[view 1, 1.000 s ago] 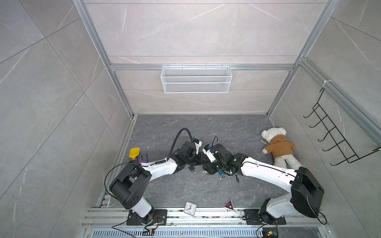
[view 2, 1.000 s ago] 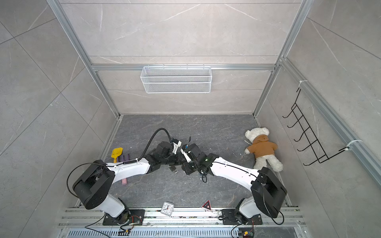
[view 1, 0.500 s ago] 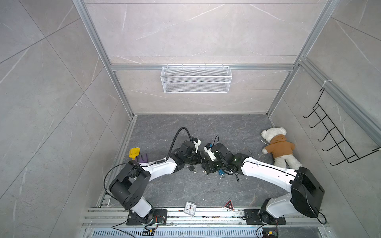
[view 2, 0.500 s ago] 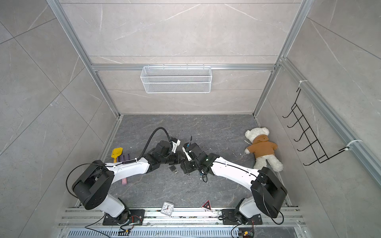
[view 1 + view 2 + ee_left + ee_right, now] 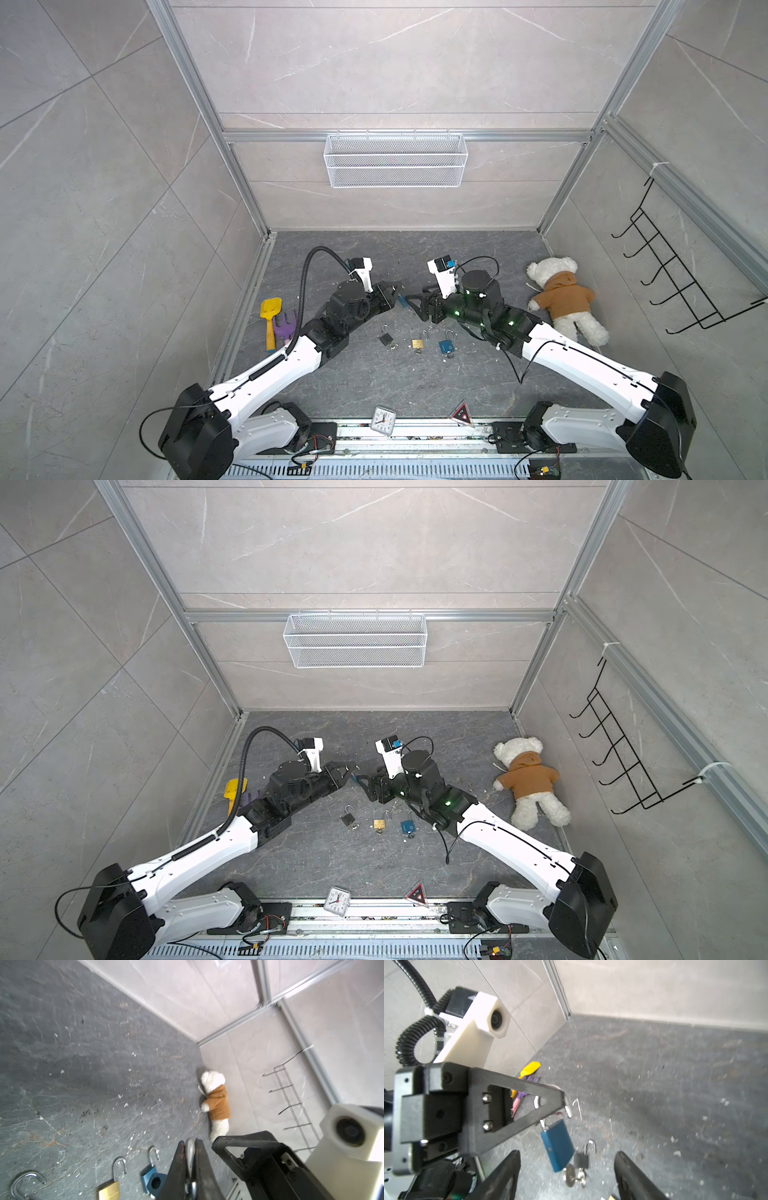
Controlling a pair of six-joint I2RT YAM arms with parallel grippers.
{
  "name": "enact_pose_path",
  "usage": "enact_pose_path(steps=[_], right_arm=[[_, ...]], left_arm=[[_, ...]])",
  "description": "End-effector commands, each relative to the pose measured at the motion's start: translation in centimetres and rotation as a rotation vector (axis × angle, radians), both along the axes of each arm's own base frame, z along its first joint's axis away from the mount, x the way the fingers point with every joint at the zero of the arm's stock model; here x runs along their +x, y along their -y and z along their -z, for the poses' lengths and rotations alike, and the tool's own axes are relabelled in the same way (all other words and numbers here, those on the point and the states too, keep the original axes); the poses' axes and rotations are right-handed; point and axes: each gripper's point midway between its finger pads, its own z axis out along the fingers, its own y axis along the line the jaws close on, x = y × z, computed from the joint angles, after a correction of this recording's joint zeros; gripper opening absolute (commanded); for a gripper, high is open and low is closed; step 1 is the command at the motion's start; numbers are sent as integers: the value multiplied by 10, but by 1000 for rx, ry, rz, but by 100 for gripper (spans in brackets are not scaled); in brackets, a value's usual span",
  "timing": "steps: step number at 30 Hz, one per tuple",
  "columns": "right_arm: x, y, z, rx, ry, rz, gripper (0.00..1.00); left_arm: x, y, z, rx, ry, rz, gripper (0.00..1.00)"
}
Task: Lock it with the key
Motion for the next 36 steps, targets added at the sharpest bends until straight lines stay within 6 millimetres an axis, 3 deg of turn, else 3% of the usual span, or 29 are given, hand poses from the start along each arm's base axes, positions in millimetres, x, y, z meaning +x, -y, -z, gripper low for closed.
enact_pose_path(steps=[1,3,9,17,24,36], right_arm=[[11,4,-43,31,176,37,68],[3,-2,-50,36,237,-34,66],[-14,-17,-64,121,362,-160,60],[3,-36,-45,75,332,-182,46],[25,-44,-24,4,318,-148,46],[46,-42,-15,14,286,-119,42]], left_arm=[[11,-21,-52,-159,18,-72,0],[16,-27,-58,-233,-24,-66,0],[37,-34,-49,-458,-193,-43,0],[42,-18,-45,-572,-289,36,0],[37,-18,-54,-547,-263,50,0],[38,-12,-61,-537,-246,84,0]])
